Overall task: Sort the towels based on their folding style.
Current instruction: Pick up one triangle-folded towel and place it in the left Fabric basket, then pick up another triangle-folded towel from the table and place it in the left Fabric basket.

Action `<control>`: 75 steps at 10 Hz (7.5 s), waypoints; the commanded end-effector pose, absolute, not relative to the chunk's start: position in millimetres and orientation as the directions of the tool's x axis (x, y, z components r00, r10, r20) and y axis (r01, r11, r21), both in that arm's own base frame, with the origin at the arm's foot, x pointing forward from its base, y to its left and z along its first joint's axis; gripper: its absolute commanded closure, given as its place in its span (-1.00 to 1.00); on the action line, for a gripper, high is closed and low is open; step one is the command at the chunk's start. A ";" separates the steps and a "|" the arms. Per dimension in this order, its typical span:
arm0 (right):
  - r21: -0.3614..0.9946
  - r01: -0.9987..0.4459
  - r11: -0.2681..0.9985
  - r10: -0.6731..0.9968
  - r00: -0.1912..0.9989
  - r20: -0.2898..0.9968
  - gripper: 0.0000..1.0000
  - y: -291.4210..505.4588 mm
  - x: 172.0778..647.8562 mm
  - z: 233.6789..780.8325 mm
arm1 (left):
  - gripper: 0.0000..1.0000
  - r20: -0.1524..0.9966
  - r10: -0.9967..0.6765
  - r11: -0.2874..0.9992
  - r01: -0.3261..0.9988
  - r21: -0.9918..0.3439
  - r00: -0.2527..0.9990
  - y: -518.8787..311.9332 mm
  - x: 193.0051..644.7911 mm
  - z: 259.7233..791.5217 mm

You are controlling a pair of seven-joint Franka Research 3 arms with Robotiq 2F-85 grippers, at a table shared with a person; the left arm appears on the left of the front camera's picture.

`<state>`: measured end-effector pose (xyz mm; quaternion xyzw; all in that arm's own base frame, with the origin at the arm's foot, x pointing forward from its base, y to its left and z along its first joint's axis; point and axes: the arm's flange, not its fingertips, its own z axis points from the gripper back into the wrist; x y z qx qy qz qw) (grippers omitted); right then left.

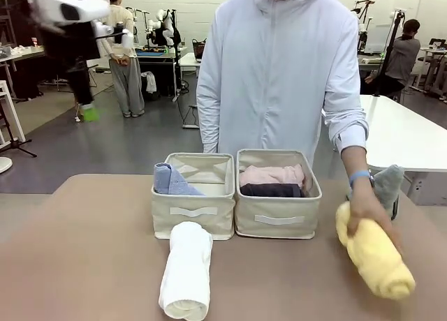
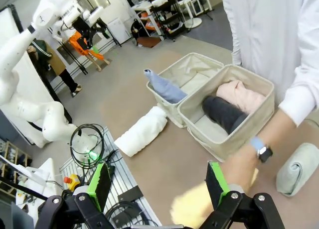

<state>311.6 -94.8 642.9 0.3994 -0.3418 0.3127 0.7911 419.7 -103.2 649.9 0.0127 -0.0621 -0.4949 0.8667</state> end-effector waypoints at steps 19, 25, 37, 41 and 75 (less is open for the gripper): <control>0.411 -0.786 0.462 0.210 0.547 0.810 -1.00 -93.6 313.3 644.0 | -1.00 0.765 -0.585 0.032 0.950 -0.310 0.269 117.5 427.0 619.3; 0.411 -0.786 0.462 0.210 0.547 0.810 -1.00 -93.6 313.3 644.0 | -1.00 0.742 -0.596 0.050 0.937 -0.347 0.307 112.2 423.4 616.0; 0.417 -0.768 0.485 0.223 0.570 0.791 -1.00 -94.7 311.5 643.1 | -1.00 0.887 -0.460 0.155 0.982 0.109 -0.026 161.8 439.8 504.0; 0.296 -0.699 0.651 0.573 0.709 0.411 -1.00 1.6 372.9 627.3 | -1.00 0.887 -0.460 0.155 0.982 0.109 -0.026 161.8 439.8 504.0; 0.262 -0.243 0.934 0.224 0.969 0.101 -1.00 -59.2 543.8 438.6 | -1.00 0.887 -0.460 0.155 0.982 0.109 -0.026 161.8 439.8 504.0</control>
